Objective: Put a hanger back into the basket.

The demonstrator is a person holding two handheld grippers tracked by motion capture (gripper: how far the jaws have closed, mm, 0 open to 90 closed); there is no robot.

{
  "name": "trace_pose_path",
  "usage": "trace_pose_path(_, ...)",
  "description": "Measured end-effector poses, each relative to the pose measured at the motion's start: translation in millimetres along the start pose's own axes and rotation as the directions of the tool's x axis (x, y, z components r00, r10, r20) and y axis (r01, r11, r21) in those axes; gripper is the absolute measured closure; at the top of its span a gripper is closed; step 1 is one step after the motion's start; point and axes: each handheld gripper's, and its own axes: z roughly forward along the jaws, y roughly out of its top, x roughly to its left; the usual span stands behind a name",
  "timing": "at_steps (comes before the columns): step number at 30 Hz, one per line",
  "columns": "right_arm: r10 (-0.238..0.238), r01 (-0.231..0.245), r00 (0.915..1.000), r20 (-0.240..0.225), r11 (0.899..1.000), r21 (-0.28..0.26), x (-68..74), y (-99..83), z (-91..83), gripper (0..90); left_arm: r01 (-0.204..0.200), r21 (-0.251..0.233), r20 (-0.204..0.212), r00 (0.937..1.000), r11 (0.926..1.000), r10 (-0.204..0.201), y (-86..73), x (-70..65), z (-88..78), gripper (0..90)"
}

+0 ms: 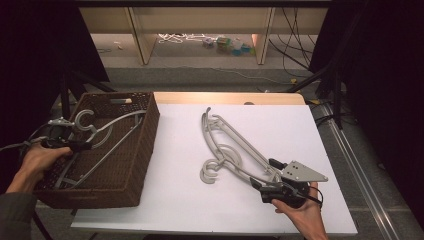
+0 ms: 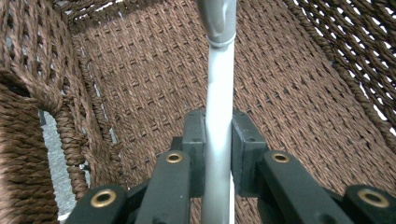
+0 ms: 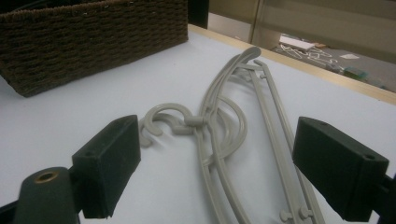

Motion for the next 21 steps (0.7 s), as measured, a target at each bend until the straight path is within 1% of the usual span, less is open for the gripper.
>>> trace_pose_path(1,-0.001,0.001,1.0,0.0,1.0,0.0,0.0,0.0,0.2,16.2,0.012,-0.004,0.002,0.9999,0.9999,-0.012,-0.8,0.7,0.2,77.6)
trace_pose_path(2,0.0,0.0,1.0,-0.003,1.0,0.003,0.2,-0.1,0.3,16.2,0.017,-0.01,-0.005,0.9998,0.9998,-0.018,-1.5,0.9,0.3,77.3)
trace_pose_path(3,0.0,0.0,1.0,0.001,1.0,-0.003,0.5,-0.5,0.8,16.2,0.024,-0.007,-0.005,0.9997,0.9997,-0.024,-2.0,1.7,0.2,76.9)
trace_pose_path(4,0.012,-0.012,0.9999,-0.007,1.0,0.008,1.2,-0.5,0.6,16.2,0.032,-0.01,-0.012,0.9994,0.9994,-0.032,-2.6,2.4,0.8,76.4)
trace_pose_path(5,0.002,-0.001,1.0,-0.002,1.0,0.007,0.4,-0.3,0.3,16.2,0.042,-0.009,-0.013,0.999,0.9991,-0.042,-2.9,3.1,1.0,75.9)
trace_pose_path(7,0.0,0.0,1.0,0.0,1.0,-0.002,0.8,-0.4,0.9,16.2,0.063,-0.023,-0.029,0.9975,0.9977,-0.064,-3.8,3.8,2.8,74.0)
trace_pose_path(8,0.011,-0.011,0.9999,-0.006,1.0,0.008,1.6,-0.4,0.3,16.3,0.058,-0.01,-0.049,0.9971,0.9983,-0.058,-3.6,5.1,1.9,73.2)
trace_pose_path(9,0.001,-0.001,1.0,-0.003,1.0,0.0,0.6,-0.1,0.2,16.2,0.066,-0.006,-0.063,0.9958,0.9978,-0.066,-3.6,5.9,1.6,72.5)
trace_pose_path(10,-0.002,0.002,1.0,-0.003,1.0,0.005,0.0,0.1,0.0,16.2,0.078,-0.007,-0.079,0.9938,0.997,-0.078,-3.6,6.7,1.1,71.5)
trace_pose_path(11,0.001,-0.002,1.0,-0.004,1.0,-0.013,-0.1,-0.4,1.5,16.2,0.091,-0.011,-0.1,0.9907,0.9958,-0.092,-3.6,7.6,0.5,68.8)
trace_pose_path(12,0.001,-0.001,1.0,-0.001,1.0,-0.002,-0.1,-0.3,0.6,16.2,0.112,-0.017,-0.113,0.9872,0.9936,-0.113,-3.7,8.1,0.3,64.1)
trace_pose_path(13,0.006,-0.006,1.0,-0.003,1.0,0.004,0.1,-0.6,0.5,16.2,0.117,-0.016,-0.128,0.9848,0.993,-0.118,-4.1,9.5,-0.8,62.2)
trace_pose_path(14,0.0,0.0,1.0,-0.001,1.0,0.008,-0.5,-0.6,0.2,16.2,0.119,-0.02,-0.135,0.9835,0.9927,-0.12,-4.5,9.6,-1.2,60.7)
trace_pose_path(15,0.002,-0.002,1.0,-0.002,1.0,0.007,-0.4,-0.6,0.3,16.2,0.128,-0.019,-0.153,0.9798,0.9916,-0.129,-5.0,9.0,-1.7,58.2)
trace_pose_path(16,0.003,-0.003,1.0,-0.004,1.0,0.01,-0.3,-0.4,0.2,16.2,0.142,-0.022,-0.17,0.975,0.9896,-0.144,-5.8,8.3,-1.8,53.8)
trace_pose_path(17,0.002,-0.002,1.0,-0.003,1.0,0.005,0.0,-0.6,0.6,16.2,0.147,-0.026,-0.176,0.9729,0.9887,-0.15,-6.2,7.5,-2.2,48.9)
trace_pose_path(18,0.0,0.0,1.0,0.0,1.0,0.012,-0.1,-0.6,-0.1,16.3,0.15,-0.035,-0.192,0.9692,0.9881,-0.154,-6.3,6.5,-3.8,46.3)
trace_pose_path(19,0.012,-0.012,0.9999,-0.008,1.0,0.014,0.6,-1.0,0.4,16.3,0.151,-0.05,-0.202,0.9666,0.9873,-0.158,-6.3,5.1,-6.1,44.5)
trace_pose_path(20,0.014,-0.014,0.9999,-0.008,1.0,0.018,0.5,-1.1,0.3,16.2,0.157,-0.068,-0.207,0.9638,0.9853,-0.168,-6.0,3.4,-9.5,42.1)
trace_pose_path(21,0.006,-0.006,1.0,-0.002,1.0,0.011,-0.5,-1.1,0.6,16.3,0.169,-0.093,-0.209,0.9602,0.9813,-0.185,-5.3,1.7,-13.2,39.0)
